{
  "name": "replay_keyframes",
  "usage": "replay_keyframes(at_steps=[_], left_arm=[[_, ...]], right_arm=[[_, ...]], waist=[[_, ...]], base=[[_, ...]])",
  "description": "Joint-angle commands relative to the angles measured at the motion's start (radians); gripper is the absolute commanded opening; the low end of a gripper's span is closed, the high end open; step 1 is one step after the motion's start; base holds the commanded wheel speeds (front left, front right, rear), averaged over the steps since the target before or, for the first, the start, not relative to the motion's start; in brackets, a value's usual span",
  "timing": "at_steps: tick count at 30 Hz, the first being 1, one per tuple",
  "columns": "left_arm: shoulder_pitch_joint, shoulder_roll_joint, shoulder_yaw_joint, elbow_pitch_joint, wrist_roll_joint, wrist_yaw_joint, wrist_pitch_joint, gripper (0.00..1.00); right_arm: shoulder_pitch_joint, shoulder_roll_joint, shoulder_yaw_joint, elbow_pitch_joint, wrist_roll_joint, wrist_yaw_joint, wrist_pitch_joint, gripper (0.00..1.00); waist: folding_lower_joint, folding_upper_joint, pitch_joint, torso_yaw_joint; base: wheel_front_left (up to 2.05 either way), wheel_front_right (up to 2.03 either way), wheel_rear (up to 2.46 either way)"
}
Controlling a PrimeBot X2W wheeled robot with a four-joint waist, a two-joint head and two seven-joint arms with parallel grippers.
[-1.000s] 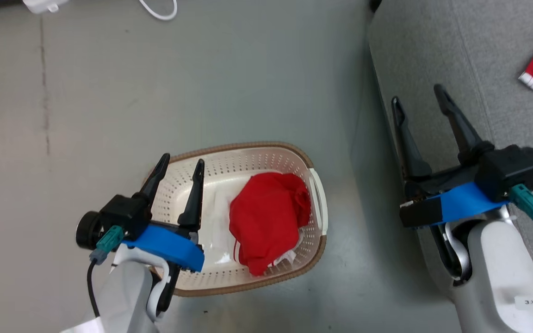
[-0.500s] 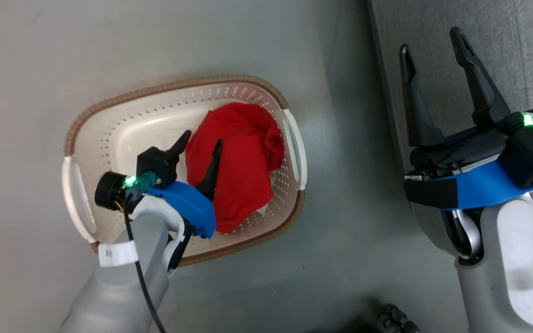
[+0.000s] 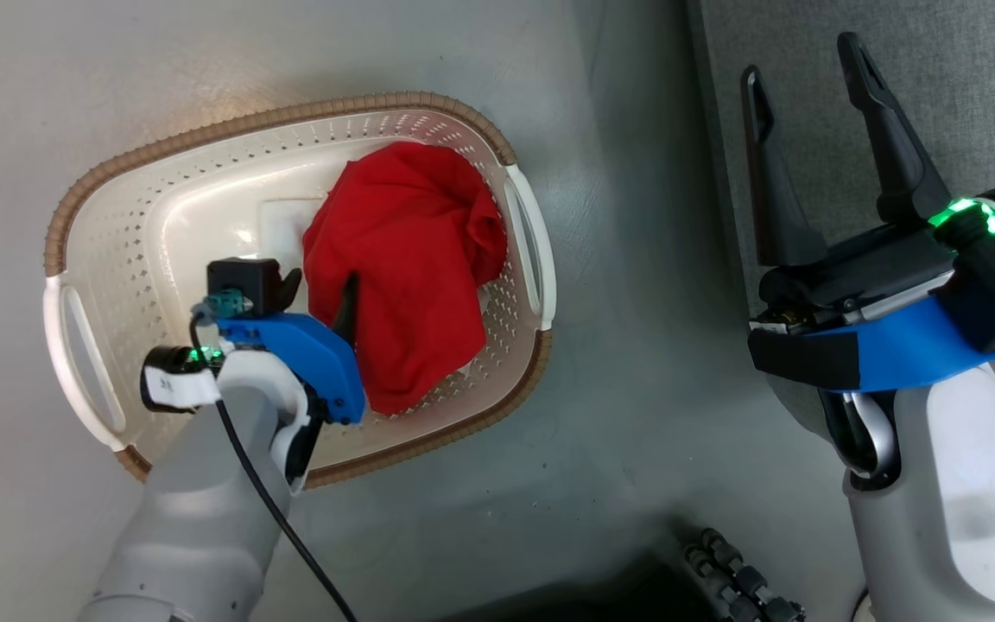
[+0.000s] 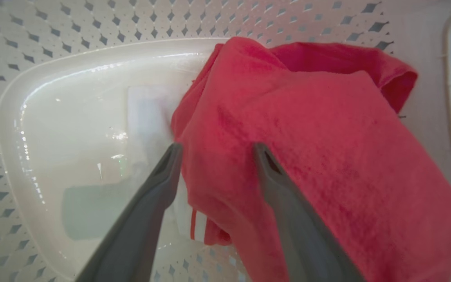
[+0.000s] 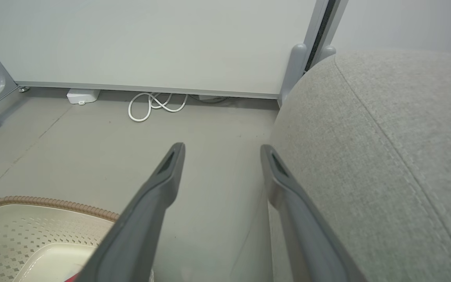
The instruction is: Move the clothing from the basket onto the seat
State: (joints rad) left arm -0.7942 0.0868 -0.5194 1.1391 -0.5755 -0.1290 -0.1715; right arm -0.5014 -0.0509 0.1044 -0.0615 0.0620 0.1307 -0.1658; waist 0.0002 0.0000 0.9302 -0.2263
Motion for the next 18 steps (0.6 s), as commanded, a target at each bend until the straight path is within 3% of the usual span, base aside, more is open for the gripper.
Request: replay_keyframes(at_steps=[1,10,18], left_arm=[[-0.032,0.001,0.014,0.017,-0.010,0.003,0.013,1.00],[-0.056,-0.012,0.071,0.084,-0.126,-0.002,0.130,1.00],[-0.015,-0.007,0.018,-0.019,-0.233,-0.002,0.239,1.00]], right_arm=[[-0.014,0.001,0.001,0.000,0.007,0.000,-0.007,1.00],[-0.032,0.001,0.013,0.020,0.028,0.000,-0.025,1.00],[-0.032,0.001,0.010,0.023,0.033,0.000,-0.032,1.00]], waist=[[-0.0002,0.0000,0.006,-0.002],[-0.0002,0.0000,0.021,-0.019],[-0.0002,0.0000,0.026,-0.032]], base=[[0.00,0.00,0.00],[0.00,0.00,0.00],[0.00,0.00,0.00]])
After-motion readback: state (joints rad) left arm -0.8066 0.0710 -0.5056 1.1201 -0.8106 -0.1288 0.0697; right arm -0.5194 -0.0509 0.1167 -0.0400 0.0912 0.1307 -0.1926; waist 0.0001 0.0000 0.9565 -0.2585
